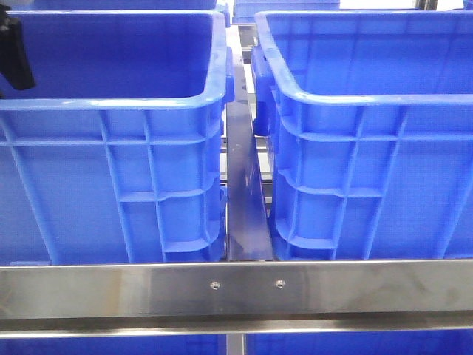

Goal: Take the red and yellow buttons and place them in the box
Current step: 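Close the left gripper on the red button and lift it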

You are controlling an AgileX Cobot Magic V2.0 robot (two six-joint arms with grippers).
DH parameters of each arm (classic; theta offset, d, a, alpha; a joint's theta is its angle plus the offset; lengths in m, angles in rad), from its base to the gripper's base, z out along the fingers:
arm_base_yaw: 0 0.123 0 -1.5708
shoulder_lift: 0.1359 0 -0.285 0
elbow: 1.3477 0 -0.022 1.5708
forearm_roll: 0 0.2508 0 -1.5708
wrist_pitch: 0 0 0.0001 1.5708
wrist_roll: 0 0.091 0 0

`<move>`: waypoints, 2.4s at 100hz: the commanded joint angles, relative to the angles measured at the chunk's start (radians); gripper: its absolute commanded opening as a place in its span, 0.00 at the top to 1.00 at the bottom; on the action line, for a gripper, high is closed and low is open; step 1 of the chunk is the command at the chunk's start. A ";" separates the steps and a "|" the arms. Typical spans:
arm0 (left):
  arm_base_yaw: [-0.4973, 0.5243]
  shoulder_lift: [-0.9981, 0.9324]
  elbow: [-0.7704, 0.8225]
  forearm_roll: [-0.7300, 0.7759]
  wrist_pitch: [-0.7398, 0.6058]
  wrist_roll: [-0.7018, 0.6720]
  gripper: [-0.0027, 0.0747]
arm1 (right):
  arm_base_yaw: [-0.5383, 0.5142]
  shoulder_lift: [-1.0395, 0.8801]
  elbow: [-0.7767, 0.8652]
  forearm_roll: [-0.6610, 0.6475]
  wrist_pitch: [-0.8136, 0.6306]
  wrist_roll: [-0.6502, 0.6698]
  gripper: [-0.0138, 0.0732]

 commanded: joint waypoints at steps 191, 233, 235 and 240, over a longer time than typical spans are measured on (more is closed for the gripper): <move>-0.050 -0.278 -0.026 -0.157 0.200 -0.125 0.99 | -0.002 -0.023 -0.001 0.002 -0.086 -0.001 0.92; -0.188 -0.510 0.119 -0.159 0.220 -0.239 0.99 | -0.002 -0.023 -0.001 0.002 -0.086 -0.001 0.92; -0.199 -0.524 0.128 -0.159 0.210 -0.251 0.99 | -0.002 -0.023 -0.001 0.002 -0.086 -0.001 0.92; -0.216 -0.558 0.147 -0.159 0.193 -0.272 0.99 | -0.002 -0.023 -0.001 0.002 -0.086 -0.001 0.92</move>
